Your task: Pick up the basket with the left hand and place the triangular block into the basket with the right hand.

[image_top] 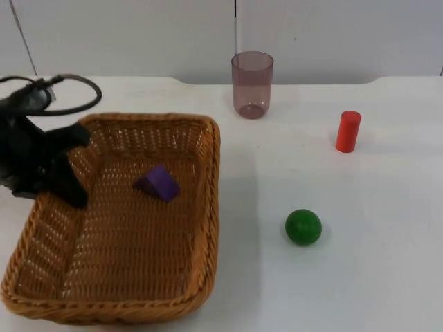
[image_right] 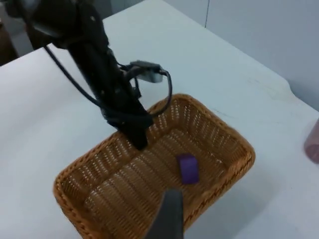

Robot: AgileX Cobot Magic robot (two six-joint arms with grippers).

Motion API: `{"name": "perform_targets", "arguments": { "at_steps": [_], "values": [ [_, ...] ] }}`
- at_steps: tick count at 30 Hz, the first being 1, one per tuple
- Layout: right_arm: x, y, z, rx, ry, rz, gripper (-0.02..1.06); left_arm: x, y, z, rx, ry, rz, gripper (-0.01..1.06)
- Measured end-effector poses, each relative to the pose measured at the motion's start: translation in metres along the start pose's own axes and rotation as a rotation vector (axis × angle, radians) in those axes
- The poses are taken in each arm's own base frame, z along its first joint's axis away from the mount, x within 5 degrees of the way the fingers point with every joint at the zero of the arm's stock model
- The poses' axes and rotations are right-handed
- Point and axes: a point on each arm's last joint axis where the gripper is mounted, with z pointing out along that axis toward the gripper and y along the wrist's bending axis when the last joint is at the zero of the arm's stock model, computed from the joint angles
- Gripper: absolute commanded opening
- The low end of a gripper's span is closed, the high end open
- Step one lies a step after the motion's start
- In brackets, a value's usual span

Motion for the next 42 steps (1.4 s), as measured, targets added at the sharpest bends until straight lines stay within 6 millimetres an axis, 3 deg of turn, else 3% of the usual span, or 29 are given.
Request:
{"name": "perform_targets", "arguments": {
  "at_steps": [3, 9, 11, 14, 15, 17, 19, 24, 28, 29, 33, 34, 39, 40, 42],
  "values": [
    [0.000, -0.002, -0.002, 0.024, -0.006, -0.028, 0.73, -0.005, 0.010, 0.017, 0.002, 0.030, -0.005, 0.00],
    [0.001, -0.003, -0.001, 0.034, -0.001, -0.036, 0.73, -0.007, 0.011, 0.019, 0.010, 0.037, -0.003, 0.03],
    [0.001, -0.003, -0.001, 0.036, -0.001, -0.039, 0.73, -0.007, 0.011, 0.019, 0.010, 0.037, -0.003, 0.16],
    [0.001, -0.003, -0.001, 0.036, -0.001, -0.039, 0.73, -0.007, 0.011, 0.020, 0.011, 0.035, -0.006, 0.49],
    [0.001, -0.003, -0.001, 0.036, -0.001, -0.039, 0.73, -0.007, 0.011, 0.020, 0.010, 0.033, -0.006, 0.49],
    [0.001, -0.003, -0.001, 0.036, -0.001, -0.039, 0.73, -0.007, 0.011, 0.021, 0.009, 0.030, -0.009, 0.81],
    [0.001, -0.003, -0.001, 0.036, -0.001, -0.039, 0.73, -0.008, 0.009, 0.017, 0.011, 0.022, -0.005, 0.98],
    [0.001, -0.004, -0.001, 0.038, -0.001, -0.041, 0.73, -0.015, 0.010, -0.008, -0.020, -0.070, 0.000, 1.05],
    [0.000, -0.005, -0.001, 0.054, -0.008, -0.061, 0.73, -0.019, -0.004, -0.073, -0.068, -0.243, 0.023, 1.05],
    [0.000, -0.005, -0.001, 0.054, -0.008, -0.061, 0.73, -0.019, -0.004, -0.073, -0.068, -0.243, 0.023, 1.05],
    [-0.002, -0.006, -0.001, 0.067, -0.033, -0.044, 0.73, -0.007, -0.037, -0.139, -0.131, -0.395, 0.109, 1.05],
    [-0.002, -0.006, -0.001, 0.067, -0.033, -0.044, 0.73, -0.007, -0.037, -0.139, -0.131, -0.395, 0.109, 1.05],
    [-0.003, -0.008, -0.003, 0.086, -0.052, -0.030, 0.73, 0.028, -0.088, -0.210, -0.187, -0.587, 0.230, 1.05],
    [-0.003, -0.008, -0.003, 0.086, -0.052, -0.030, 0.73, 0.028, -0.088, -0.210, -0.187, -0.587, 0.230, 1.05],
    [-0.004, -0.009, -0.008, 0.086, -0.069, -0.023, 0.73, 0.047, -0.111, -0.228, -0.186, -0.653, 0.285, 1.05]
  ]
}}
